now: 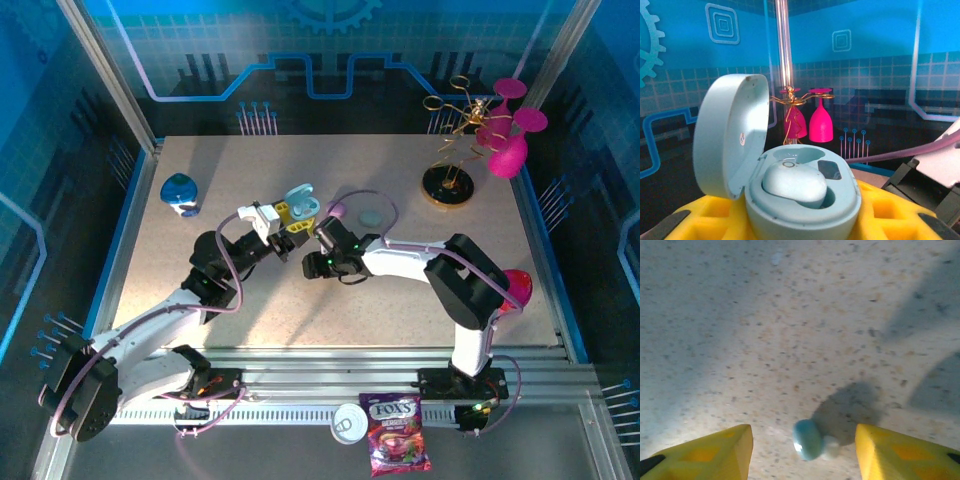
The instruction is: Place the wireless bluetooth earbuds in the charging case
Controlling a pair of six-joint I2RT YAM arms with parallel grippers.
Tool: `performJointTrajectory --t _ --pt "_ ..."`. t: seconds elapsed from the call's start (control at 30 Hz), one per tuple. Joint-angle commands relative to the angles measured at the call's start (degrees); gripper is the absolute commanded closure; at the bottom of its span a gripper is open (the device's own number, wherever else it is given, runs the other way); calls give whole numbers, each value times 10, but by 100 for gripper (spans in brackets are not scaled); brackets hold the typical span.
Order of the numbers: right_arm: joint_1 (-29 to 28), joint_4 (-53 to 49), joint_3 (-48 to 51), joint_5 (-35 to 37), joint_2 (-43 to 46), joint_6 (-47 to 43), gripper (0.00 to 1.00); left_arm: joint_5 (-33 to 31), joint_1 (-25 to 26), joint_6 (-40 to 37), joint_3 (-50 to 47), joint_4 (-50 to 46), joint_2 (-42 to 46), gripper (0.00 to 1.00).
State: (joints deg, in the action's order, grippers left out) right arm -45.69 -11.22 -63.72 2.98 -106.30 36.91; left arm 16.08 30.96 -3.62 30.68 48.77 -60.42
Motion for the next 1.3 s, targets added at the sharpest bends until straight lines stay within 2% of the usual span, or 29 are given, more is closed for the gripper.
performJointTrajectory --t 0.0,0.1,0.47,0.87,1.27 --pt "-5 -86 -23 79 31 -56 43 -18 -4 -30 -3 -30 30 68" --pt "-12 -115 -40 102 33 -94 44 -25 -7 -36 -1 -51 42 68" --pt "-75 -246 -173 159 -45 -167 64 -46 -10 -58 5 -110 87 68" --pt "-110 -316 -258 241 -121 -203 70 -57 -11 -72 5 -143 116 68" --pt "-121 -338 -292 255 -164 -212 72 -58 -11 -73 2 -138 117 68"
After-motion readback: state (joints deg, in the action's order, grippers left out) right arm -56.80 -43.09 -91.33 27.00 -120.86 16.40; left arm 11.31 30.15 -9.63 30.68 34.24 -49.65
